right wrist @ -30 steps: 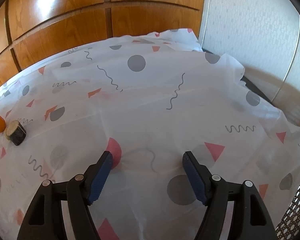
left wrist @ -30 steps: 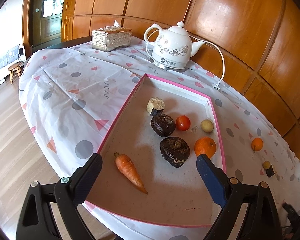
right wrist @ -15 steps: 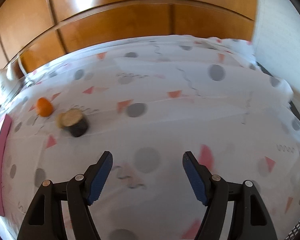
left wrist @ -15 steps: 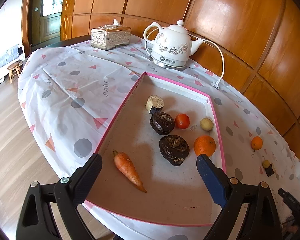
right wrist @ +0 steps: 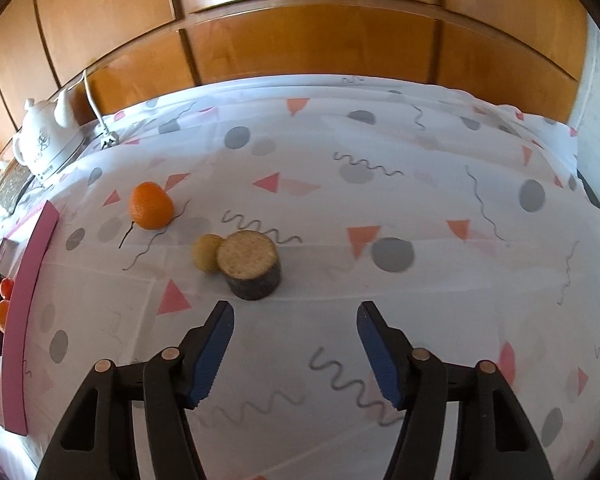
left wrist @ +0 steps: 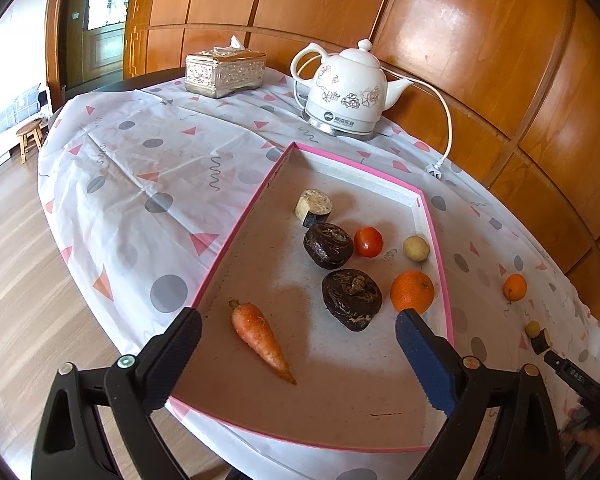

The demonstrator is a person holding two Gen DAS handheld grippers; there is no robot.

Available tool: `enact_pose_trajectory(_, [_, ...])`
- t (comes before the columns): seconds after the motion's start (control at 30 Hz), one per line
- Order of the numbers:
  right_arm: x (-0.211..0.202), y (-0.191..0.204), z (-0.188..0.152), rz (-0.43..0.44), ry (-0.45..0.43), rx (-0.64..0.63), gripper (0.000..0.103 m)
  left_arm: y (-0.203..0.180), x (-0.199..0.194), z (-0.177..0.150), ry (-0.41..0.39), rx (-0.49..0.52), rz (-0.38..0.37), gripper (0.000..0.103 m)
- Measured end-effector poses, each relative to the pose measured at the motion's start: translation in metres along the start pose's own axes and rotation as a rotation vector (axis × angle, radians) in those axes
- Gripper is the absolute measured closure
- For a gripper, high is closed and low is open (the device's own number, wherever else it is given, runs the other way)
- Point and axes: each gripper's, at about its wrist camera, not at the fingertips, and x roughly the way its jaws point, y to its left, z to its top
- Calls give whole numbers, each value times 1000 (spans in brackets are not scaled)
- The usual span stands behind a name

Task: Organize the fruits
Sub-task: 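Close the right gripper around the cut dark root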

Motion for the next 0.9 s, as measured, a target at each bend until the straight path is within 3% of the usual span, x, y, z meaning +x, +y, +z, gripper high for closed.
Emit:
enact_pose_trajectory(0.3, [13,14,11,10,15,-32,39,7,-3,0,-6,-26,21,3])
enact_pose_trajectory(0.37, [17,17,14,10,24,-42,43,7,-3,0,-5,-26,23,3])
enact_pose_trajectory(0.43, [22,19,16,21,34,-52,57,7,-3,0,-4,-25,26,3])
enact_pose_trajectory(0.53, [28,23,18,35,42,-71,67,8,-4,0,-5,-28,43,3])
enact_pose_trajectory(0.9, [9,22,8,54,9,-62,67,13,-5,-2,0,-50,62,2])
